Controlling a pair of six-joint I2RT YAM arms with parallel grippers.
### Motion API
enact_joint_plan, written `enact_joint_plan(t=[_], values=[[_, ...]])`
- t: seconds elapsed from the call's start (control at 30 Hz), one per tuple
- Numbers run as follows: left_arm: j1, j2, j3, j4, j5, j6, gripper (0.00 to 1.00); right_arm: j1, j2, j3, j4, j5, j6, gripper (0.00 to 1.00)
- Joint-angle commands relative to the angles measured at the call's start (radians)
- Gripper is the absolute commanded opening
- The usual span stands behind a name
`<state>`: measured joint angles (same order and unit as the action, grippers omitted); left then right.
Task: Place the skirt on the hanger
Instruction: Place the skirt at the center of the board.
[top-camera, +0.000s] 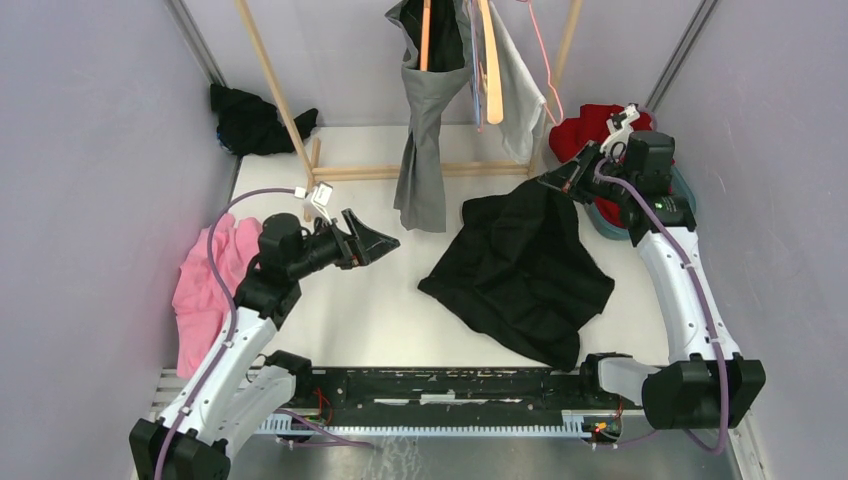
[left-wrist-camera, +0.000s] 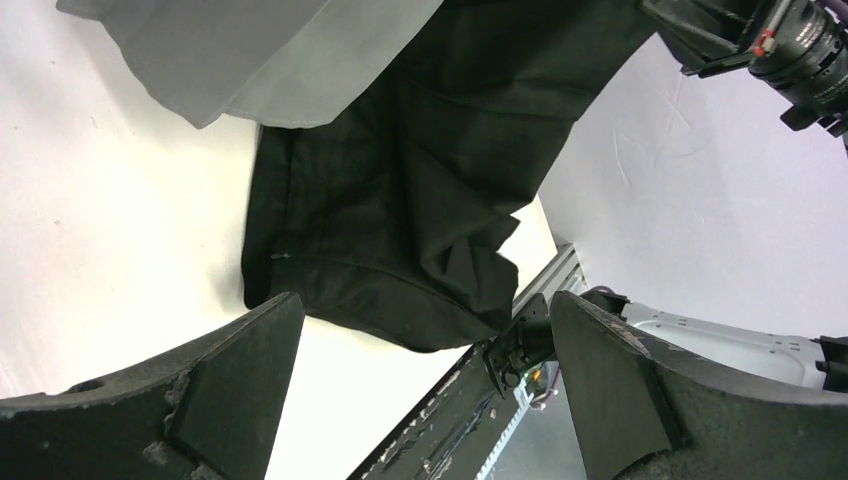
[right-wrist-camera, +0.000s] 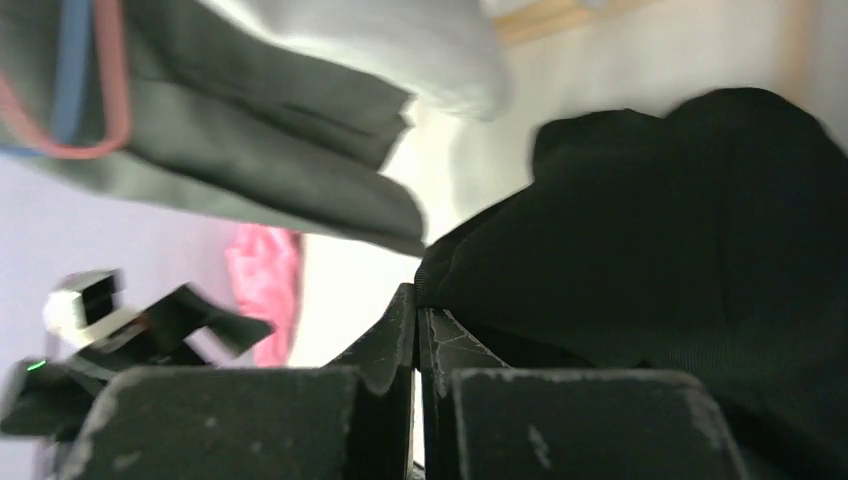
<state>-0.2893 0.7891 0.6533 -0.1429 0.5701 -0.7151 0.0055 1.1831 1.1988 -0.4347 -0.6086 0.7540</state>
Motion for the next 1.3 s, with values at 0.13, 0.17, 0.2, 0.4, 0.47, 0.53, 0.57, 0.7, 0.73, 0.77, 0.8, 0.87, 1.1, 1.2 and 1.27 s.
enact_joint_plan(t=[0.13, 0.17, 0.2, 0.4, 0.47, 0.53, 0.57, 0.7, 0.73, 0.77, 0.8, 0.87, 1.1, 1.2, 1.27], values=[[-0.002, 0.001, -0.022, 0.041, 0.002, 0.0, 1.0, 0.0, 0.006, 0.057, -0.262, 0.513, -0.314, 0.01], [-0.002, 0.002, -0.026, 0.042, 0.001, 0.001, 1.0, 0.001, 0.012, 0.066, -0.276, 0.527, -0.325, 0.04], [-0.002, 0.005, -0.034, 0.043, -0.001, 0.001, 1.0, 0.001, 0.02, 0.075, -0.293, 0.524, -0.335, 0.12], [-0.005, 0.056, -0.125, 0.054, -0.007, 0.011, 1.0, 0.005, -0.011, 0.108, -0.31, 0.412, -0.335, 0.44], [-0.009, 0.085, -0.164, 0.082, -0.007, 0.006, 1.0, 0.011, -0.019, 0.133, -0.33, 0.409, -0.337, 0.48], [-0.017, 0.116, -0.201, 0.135, -0.001, -0.016, 0.99, 0.016, -0.037, 0.136, -0.328, 0.398, -0.324, 0.51], [-0.025, 0.132, -0.213, 0.157, 0.002, -0.027, 0.99, 0.016, -0.048, 0.135, -0.33, 0.399, -0.319, 0.52], [-0.104, 0.171, -0.215, 0.218, -0.062, -0.063, 0.99, 0.02, -0.091, 0.128, -0.33, 0.406, -0.308, 0.6], [-0.135, 0.184, -0.211, 0.237, -0.091, -0.071, 0.99, 0.021, -0.102, 0.126, -0.329, 0.397, -0.308, 0.6], [-0.166, 0.203, -0.205, 0.262, -0.111, -0.081, 0.99, 0.021, -0.114, 0.121, -0.322, 0.389, -0.304, 0.6], [-0.196, 0.23, -0.196, 0.286, -0.135, -0.087, 0.98, 0.021, -0.127, 0.114, -0.308, 0.379, -0.299, 0.6], [-0.246, 0.287, -0.184, 0.339, -0.19, -0.086, 0.98, 0.021, -0.145, 0.101, -0.283, 0.341, -0.294, 0.6], [-0.276, 0.501, -0.183, 0.526, -0.185, -0.086, 0.91, 0.021, -0.154, 0.044, -0.254, 0.224, -0.283, 0.6], [-0.284, 0.527, -0.18, 0.55, -0.2, -0.084, 0.91, 0.022, -0.162, 0.023, -0.244, 0.199, -0.283, 0.6], [-0.291, 0.539, -0.167, 0.552, -0.214, -0.075, 0.91, 0.021, -0.165, 0.01, -0.235, 0.188, -0.279, 0.6]])
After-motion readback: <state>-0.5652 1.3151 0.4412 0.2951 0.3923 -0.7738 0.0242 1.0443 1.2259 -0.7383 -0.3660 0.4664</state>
